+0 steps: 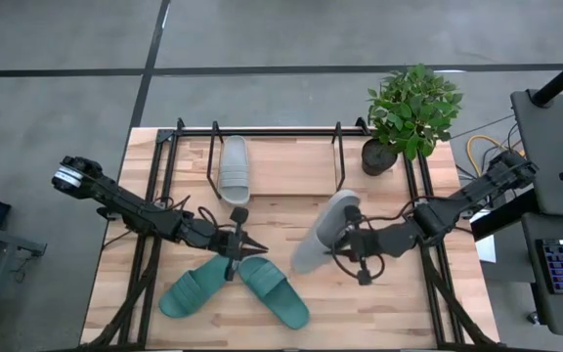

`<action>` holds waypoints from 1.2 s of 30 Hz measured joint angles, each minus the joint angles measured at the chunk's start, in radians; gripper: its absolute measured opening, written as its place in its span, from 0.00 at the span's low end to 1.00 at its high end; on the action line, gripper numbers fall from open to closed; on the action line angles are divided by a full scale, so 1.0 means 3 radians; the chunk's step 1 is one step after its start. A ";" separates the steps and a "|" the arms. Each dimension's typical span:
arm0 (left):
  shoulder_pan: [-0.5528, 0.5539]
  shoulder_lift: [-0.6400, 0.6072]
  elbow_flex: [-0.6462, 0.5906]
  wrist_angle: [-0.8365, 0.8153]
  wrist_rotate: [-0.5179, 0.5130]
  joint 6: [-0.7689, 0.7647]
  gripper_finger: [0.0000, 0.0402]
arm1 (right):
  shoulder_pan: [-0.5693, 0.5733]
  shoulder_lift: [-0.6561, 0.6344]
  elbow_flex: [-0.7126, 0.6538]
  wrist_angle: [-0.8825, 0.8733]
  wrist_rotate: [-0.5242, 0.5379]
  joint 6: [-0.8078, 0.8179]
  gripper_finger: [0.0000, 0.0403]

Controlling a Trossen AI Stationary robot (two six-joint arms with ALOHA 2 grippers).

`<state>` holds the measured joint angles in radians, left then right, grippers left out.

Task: Pick and place slides into the shelf
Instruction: Put the gray slide on the shelf

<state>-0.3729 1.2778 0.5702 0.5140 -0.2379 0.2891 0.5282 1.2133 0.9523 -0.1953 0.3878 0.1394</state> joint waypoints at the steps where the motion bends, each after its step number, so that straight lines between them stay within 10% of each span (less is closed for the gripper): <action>1: 0.0000 0.0000 0.0007 -0.0002 0.0000 0.0107 0.02 | -0.0004 0.0000 0.0032 0.0003 0.0038 0.0016 0.03; 8: -0.0008 0.0000 0.0151 0.0003 -0.0298 0.0911 0.13 | -0.0057 0.0001 0.0188 0.0019 0.0250 0.0360 0.03; 18: -0.0028 0.0015 0.0365 0.0047 -0.1646 0.2393 0.41 | -0.0058 0.0001 0.0337 0.0020 0.0995 0.0468 0.03; 23: -0.0028 0.0012 0.0371 0.0523 -0.2342 0.2778 0.43 | -0.0131 -0.0005 0.0369 0.0025 0.1281 0.0389 0.03; 36: -0.0020 0.0589 0.0373 0.2059 -0.2729 0.5806 0.43 | -0.0656 -0.0013 0.0509 0.0037 0.1282 0.0215 0.03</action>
<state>-0.3790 1.4545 0.6820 1.1318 -1.0565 2.0310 0.3314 1.2095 1.1051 -0.1841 0.7725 0.2037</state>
